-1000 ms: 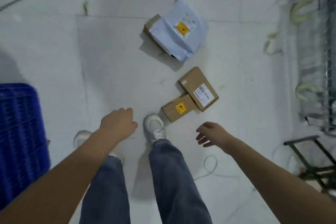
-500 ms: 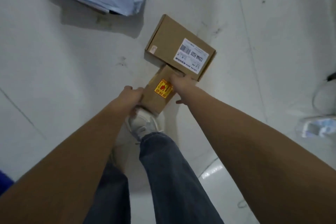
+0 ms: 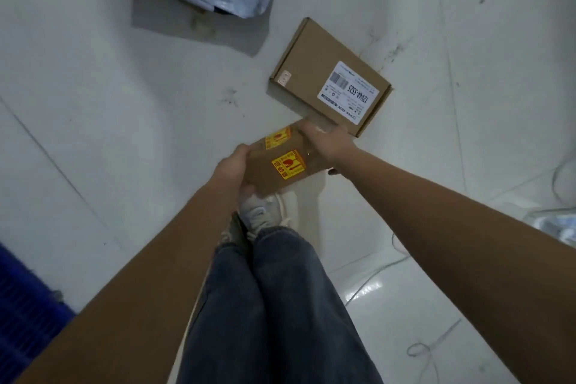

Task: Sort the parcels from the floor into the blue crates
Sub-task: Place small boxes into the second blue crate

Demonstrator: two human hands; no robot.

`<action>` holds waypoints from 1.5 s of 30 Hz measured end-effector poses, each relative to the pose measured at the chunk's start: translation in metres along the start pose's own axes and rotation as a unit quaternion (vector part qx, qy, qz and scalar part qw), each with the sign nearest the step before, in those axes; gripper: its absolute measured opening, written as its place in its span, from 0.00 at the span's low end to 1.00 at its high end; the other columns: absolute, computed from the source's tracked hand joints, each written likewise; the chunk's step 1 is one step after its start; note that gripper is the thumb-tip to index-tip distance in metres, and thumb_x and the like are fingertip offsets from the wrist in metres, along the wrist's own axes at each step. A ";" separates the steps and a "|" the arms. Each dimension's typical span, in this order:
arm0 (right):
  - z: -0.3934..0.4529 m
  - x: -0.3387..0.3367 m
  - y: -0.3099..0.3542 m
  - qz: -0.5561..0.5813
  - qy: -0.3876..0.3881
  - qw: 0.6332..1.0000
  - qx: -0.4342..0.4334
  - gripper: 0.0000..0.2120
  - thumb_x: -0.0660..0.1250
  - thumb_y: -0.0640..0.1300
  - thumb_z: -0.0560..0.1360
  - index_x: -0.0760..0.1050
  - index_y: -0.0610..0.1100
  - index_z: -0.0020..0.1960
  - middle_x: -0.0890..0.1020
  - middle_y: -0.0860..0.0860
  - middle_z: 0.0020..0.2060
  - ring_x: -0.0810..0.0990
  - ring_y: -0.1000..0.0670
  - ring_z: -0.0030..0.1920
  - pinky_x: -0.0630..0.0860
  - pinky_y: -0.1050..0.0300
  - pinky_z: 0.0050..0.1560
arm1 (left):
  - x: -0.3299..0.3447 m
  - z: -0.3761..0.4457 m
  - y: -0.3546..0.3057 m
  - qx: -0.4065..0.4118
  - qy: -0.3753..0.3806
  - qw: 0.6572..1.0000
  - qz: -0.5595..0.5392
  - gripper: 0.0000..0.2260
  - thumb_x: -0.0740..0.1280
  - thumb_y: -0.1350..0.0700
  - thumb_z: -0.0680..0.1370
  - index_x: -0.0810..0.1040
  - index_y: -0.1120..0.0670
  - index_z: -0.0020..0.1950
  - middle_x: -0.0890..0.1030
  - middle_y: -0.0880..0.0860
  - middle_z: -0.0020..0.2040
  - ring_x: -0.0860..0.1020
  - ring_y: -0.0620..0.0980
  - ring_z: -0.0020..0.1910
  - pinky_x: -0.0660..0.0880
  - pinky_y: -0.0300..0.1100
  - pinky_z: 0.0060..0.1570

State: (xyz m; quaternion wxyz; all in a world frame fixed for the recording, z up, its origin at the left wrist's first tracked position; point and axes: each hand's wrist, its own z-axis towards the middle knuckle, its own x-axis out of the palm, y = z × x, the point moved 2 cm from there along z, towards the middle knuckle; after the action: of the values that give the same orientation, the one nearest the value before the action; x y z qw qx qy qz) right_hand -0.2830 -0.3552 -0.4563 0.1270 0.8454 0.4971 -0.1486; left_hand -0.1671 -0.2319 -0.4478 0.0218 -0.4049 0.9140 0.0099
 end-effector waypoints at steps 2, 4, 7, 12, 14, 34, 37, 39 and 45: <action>-0.013 -0.003 0.005 0.076 0.038 0.996 -0.001 0.38 0.70 0.59 0.69 0.60 0.36 0.67 0.74 0.45 0.56 0.79 0.44 0.53 0.81 0.50 0.47 | -0.010 -0.013 -0.006 0.016 0.018 0.997 -0.078 0.10 0.59 0.53 0.80 0.73 0.56 0.41 0.78 0.50 0.21 0.79 0.46 0.23 0.75 0.37 0.28; -0.027 -0.004 0.014 0.102 0.093 0.990 -0.030 0.38 0.73 0.54 0.66 0.61 0.39 0.67 0.75 0.44 0.60 0.80 0.47 0.53 0.82 0.54 0.41 | -0.026 -0.027 -0.015 0.014 0.024 0.985 -0.168 0.09 0.61 0.52 0.79 0.74 0.56 0.43 0.80 0.50 0.24 0.79 0.48 0.32 0.77 0.38 0.29; -0.049 -0.006 0.026 0.064 0.113 0.982 -0.137 0.40 0.76 0.43 0.67 0.57 0.43 0.72 0.73 0.49 0.57 0.77 0.50 0.55 0.80 0.55 0.50 | -0.051 -0.037 -0.026 0.026 0.029 0.963 -0.266 0.08 0.64 0.51 0.77 0.75 0.56 0.45 0.80 0.55 0.41 0.78 0.50 0.43 0.79 0.45 0.44; -0.114 0.000 0.060 -0.163 0.112 0.877 -0.437 0.48 0.81 0.44 0.60 0.58 0.43 0.73 0.72 0.49 0.61 0.73 0.53 0.57 0.77 0.65 0.53 | -0.094 -0.067 -0.041 0.075 0.075 0.959 -0.262 0.10 0.67 0.52 0.76 0.77 0.53 0.56 0.84 0.53 0.46 0.80 0.49 0.50 0.77 0.46 0.49; -0.130 0.003 0.069 -0.211 0.092 0.840 -0.491 0.48 0.81 0.48 0.60 0.59 0.43 0.72 0.72 0.47 0.63 0.72 0.53 0.59 0.76 0.58 0.58 | -0.111 -0.080 -0.044 0.100 0.079 0.960 -0.250 0.06 0.66 0.55 0.77 0.77 0.52 0.53 0.85 0.50 0.39 0.80 0.47 0.47 0.77 0.45 0.50; -0.351 0.116 0.142 -0.004 0.254 0.905 -0.342 0.29 0.70 0.57 0.64 0.74 0.44 0.61 0.84 0.46 0.51 0.84 0.48 0.49 0.81 0.54 0.48 | -0.249 -0.287 -0.004 0.337 -0.008 0.883 -0.326 0.18 0.68 0.52 0.73 0.73 0.48 0.62 0.84 0.48 0.52 0.84 0.45 0.47 0.79 0.40 0.47; -0.416 0.126 0.145 -0.030 0.248 0.896 -0.367 0.26 0.64 0.62 0.70 0.74 0.44 0.59 0.84 0.46 0.50 0.84 0.48 0.48 0.81 0.58 0.46 | -0.273 -0.345 0.016 0.349 -0.027 0.864 -0.360 0.16 0.68 0.46 0.65 0.76 0.44 0.53 0.85 0.44 0.45 0.84 0.41 0.42 0.78 0.39 0.44; -0.461 0.132 0.143 -0.059 0.250 0.890 -0.377 0.27 0.57 0.65 0.72 0.76 0.44 0.57 0.84 0.46 0.48 0.84 0.48 0.49 0.80 0.60 0.45 | -0.296 -0.381 0.030 0.357 -0.034 0.857 -0.371 0.18 0.68 0.44 0.62 0.77 0.44 0.50 0.85 0.43 0.44 0.84 0.41 0.42 0.77 0.40 0.46; -0.595 0.151 0.142 -0.141 0.307 0.839 -0.426 0.25 0.61 0.71 0.65 0.81 0.56 0.51 0.86 0.53 0.48 0.84 0.55 0.50 0.78 0.63 0.46 | -0.366 -0.483 0.070 0.361 -0.031 0.827 -0.431 0.18 0.67 0.47 0.60 0.78 0.44 0.49 0.86 0.43 0.40 0.84 0.42 0.37 0.79 0.34 0.34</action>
State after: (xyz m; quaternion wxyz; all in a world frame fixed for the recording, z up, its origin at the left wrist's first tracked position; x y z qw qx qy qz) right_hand -0.0143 -0.0852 0.0460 0.2936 0.6310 0.6386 0.3286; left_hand 0.0108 0.0688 0.0521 0.1969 -0.7202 0.5842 -0.3182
